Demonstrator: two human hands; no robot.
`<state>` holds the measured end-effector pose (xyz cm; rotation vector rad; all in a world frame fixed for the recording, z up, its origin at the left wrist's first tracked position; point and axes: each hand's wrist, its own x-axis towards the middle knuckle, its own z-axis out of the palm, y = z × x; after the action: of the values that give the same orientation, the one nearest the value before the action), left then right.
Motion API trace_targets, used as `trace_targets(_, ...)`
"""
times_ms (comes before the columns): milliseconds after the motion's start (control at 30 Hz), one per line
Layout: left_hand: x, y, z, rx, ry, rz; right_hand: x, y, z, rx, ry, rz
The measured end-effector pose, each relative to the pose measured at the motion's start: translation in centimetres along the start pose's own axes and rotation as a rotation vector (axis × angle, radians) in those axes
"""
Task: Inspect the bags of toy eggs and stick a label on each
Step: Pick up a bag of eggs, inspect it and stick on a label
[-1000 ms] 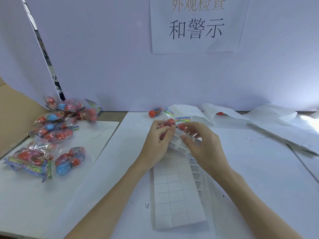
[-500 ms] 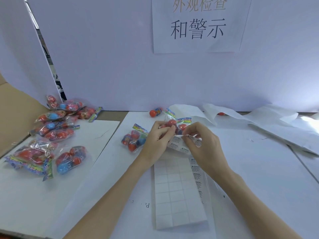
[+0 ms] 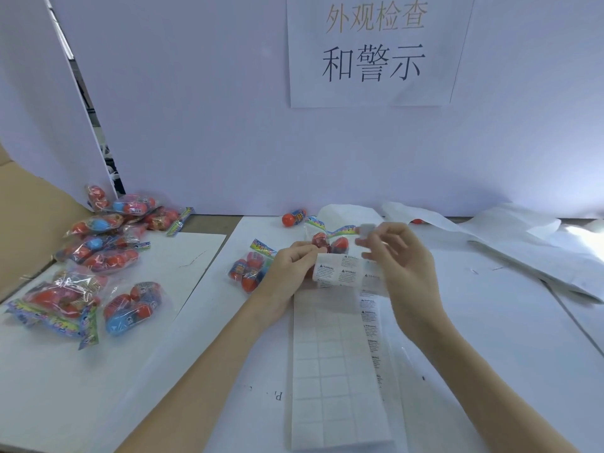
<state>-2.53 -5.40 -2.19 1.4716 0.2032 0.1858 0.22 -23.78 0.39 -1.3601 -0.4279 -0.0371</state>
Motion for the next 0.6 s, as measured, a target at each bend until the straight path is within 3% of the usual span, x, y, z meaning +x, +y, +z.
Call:
trace_targets(100, -0.5, 0.7, 0.1, 0.042, 0.035, 0.093, 0.8, -0.4, -1.4, -0.015, 0.195, 0.027)
trace_targets(200, -0.7, 0.7, 0.1, 0.151, 0.096, 0.217, 1.3, -0.3, -2.2, -0.035, 0.261, 0.052)
trace_targets(367, -0.5, 0.6, -0.2, 0.075, 0.102, 0.308, 1.1, -0.2, -2.0, -0.107, 0.195, 0.044)
trace_targets(600, -1.1, 0.7, 0.7, 0.084, 0.052, 0.352, 0.4, 0.3, -0.8, -0.148, -0.021, 0.113)
